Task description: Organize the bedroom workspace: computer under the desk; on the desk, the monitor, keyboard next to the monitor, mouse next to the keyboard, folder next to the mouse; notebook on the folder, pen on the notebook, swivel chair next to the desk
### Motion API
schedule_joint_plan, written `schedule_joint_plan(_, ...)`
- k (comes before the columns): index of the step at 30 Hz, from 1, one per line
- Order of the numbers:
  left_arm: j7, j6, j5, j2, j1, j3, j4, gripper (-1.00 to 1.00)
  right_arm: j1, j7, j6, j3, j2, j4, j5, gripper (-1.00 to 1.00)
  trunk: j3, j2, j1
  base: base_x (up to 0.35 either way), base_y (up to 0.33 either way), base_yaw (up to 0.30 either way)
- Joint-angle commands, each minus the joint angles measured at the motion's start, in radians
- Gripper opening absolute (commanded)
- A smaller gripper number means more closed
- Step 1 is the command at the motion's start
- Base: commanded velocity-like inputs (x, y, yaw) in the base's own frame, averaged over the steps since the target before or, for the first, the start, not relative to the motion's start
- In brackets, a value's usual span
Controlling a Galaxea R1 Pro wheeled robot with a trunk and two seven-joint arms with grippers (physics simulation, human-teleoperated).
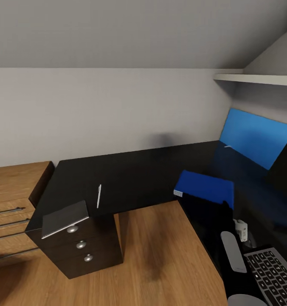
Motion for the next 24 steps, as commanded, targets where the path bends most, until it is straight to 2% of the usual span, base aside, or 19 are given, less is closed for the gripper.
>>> schedule_joint_plan(1,0.006,-0.004,0.008,0.000,-0.001,-0.009,0.000,1.00,-0.001,-0.001,-0.006,0.000,0.001,-0.003,-0.009,-1.00,-0.001,0.000,0.000,0.000,0.000,0.000)
schedule_joint_plan(8,0.006,-0.004,0.007,0.000,-0.001,-0.009,0.000,1.00,-0.001,-0.002,-0.018,-0.002,0.004,-0.061,-0.008,-1.00,-0.001,0.000,0.000,0.000,0.000,-0.048)
schedule_joint_plan(13,0.006,-0.004,0.008,0.000,-0.001,-0.008,0.000,1.00,-0.001,-0.003,-0.018,-0.003,0.004,-0.067,-0.009,-1.00,-0.001,0.000,0.000,0.000,0.000,-0.165)
schedule_joint_plan(24,0.006,-0.004,0.008,0.000,-0.001,-0.008,0.000,1.00,-0.001,-0.002,-0.014,-0.001,0.006,-0.067,-0.014,-1.00,-0.001,0.000,0.000,0.000,0.000,-0.046)
